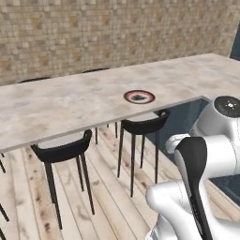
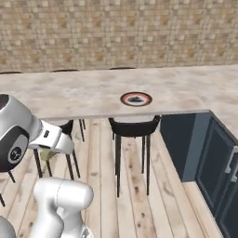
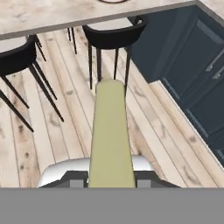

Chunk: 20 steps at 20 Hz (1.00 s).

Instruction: Retrieve the butter from the fridge and place it on a plate on the dining table. Then retrieve the butter knife by the fridge and place it near the plate.

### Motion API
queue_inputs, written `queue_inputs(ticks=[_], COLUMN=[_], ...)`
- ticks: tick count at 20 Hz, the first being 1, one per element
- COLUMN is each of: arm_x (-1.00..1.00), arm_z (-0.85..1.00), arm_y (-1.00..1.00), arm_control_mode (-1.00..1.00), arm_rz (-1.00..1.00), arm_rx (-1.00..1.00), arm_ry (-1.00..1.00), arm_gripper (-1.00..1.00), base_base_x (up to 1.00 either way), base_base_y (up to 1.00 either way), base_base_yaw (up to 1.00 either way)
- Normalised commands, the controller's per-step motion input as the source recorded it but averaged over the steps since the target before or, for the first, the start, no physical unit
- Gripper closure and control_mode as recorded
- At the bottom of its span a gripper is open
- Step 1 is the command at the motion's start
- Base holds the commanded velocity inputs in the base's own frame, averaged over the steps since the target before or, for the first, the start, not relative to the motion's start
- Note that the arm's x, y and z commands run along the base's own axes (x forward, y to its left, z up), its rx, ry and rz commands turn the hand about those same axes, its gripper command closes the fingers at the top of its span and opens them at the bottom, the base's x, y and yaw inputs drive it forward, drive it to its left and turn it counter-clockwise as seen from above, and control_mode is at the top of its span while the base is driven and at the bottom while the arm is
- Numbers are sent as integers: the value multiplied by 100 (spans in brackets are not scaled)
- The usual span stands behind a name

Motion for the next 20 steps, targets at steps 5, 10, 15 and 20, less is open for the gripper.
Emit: queue_inputs(ticks=[5,10,15,20], arm_x=[0,0,0,0], arm_z=[0,0,0,0], arm_y=[0,0,0,0], arm_control_mode=[100,100,100,100], arm_rz=[0,0,0,0], arm_rx=[0,0,0,0], arm_ry=[0,0,0,0], arm_gripper=[100,100,100,100], base_base_x=[-13,9,34,46], base_base_y=[-100,-70,12,29], base_base_yaw=[0,0,1,7])
